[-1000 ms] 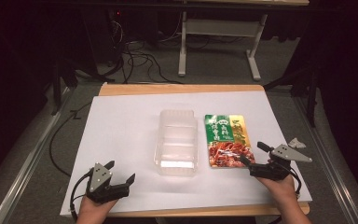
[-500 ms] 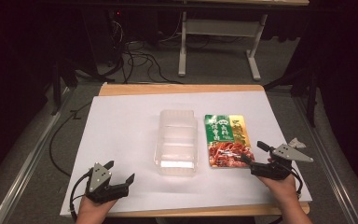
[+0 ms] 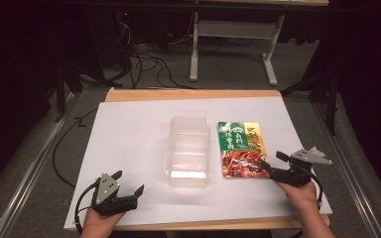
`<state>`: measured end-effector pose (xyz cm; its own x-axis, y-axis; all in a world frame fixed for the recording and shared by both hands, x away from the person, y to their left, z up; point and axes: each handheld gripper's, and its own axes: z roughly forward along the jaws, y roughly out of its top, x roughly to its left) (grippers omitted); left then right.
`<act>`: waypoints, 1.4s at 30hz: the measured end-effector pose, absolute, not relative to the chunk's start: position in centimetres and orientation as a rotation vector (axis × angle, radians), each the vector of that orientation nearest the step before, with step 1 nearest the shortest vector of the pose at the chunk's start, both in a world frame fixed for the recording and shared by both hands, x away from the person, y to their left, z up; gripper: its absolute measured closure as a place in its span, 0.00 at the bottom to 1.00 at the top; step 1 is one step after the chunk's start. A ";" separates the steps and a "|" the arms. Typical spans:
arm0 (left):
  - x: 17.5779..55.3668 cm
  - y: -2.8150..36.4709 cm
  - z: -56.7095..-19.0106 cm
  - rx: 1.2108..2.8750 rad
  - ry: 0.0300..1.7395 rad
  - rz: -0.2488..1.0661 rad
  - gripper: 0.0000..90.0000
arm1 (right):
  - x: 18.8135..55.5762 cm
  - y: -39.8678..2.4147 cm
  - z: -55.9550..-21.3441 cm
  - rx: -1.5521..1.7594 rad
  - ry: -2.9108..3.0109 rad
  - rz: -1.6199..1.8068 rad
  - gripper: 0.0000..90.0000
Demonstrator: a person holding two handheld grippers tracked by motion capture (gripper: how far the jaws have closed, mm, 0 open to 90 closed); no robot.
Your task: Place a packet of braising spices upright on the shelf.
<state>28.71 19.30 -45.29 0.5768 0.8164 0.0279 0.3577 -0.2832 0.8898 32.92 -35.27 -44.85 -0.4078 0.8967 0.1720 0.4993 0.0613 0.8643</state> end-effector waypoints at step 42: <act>28.7 18.8 -45.4 1.936 0.882 0.628 0.15 | 34.7 -35.7 -47.1 1.623 2.075 1.152 0.94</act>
<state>28.66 18.84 -45.41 0.6179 0.7823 0.0790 0.3308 -0.3498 0.8765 34.66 -35.72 -47.07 -0.3388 0.9058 0.2546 0.6951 0.0586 0.7165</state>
